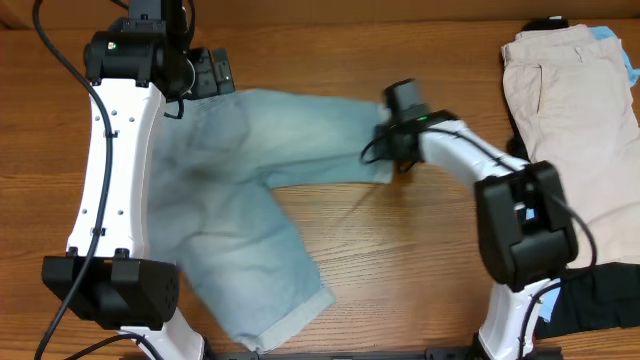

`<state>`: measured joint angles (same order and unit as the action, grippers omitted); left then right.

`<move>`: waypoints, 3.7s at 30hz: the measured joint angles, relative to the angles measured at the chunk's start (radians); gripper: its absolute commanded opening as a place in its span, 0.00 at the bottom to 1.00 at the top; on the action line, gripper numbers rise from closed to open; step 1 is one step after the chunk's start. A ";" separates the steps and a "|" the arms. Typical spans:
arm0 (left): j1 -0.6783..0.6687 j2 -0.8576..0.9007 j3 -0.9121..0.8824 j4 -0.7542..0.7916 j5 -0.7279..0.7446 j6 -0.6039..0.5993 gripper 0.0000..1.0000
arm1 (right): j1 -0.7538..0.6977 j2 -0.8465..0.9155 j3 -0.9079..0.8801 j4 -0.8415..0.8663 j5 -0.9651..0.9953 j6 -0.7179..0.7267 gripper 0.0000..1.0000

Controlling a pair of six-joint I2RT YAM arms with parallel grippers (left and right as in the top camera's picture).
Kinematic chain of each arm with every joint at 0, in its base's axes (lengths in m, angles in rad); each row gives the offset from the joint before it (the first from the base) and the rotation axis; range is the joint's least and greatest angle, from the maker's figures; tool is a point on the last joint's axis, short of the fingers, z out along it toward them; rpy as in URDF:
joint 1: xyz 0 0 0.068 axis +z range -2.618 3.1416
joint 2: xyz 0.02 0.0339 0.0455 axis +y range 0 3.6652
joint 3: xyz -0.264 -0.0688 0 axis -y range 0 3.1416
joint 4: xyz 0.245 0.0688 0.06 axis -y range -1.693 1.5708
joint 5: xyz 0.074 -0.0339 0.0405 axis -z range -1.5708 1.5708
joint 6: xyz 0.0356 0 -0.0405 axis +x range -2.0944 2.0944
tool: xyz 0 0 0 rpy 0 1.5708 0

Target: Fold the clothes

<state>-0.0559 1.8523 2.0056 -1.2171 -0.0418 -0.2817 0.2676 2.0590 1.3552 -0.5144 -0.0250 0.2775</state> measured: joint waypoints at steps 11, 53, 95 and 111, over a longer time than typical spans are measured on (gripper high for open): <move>0.000 0.000 0.000 0.017 0.000 0.026 1.00 | -0.075 -0.089 0.165 -0.466 -0.329 -0.151 0.57; 0.000 0.000 0.000 -0.126 -0.001 0.053 1.00 | -0.063 -0.197 -0.214 -0.402 -0.155 0.084 0.17; 0.076 -0.521 -1.085 0.154 -0.180 -0.961 0.94 | 0.009 -0.831 -0.234 -0.642 -0.281 0.115 0.95; 0.196 -0.215 -1.119 0.404 -0.170 -0.832 0.79 | 0.229 -0.797 -0.431 -0.595 -0.081 0.467 0.75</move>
<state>0.1402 1.6371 0.8864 -0.8131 -0.2119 -1.1141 0.4965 1.2617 0.9237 -1.1091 -0.1062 0.7441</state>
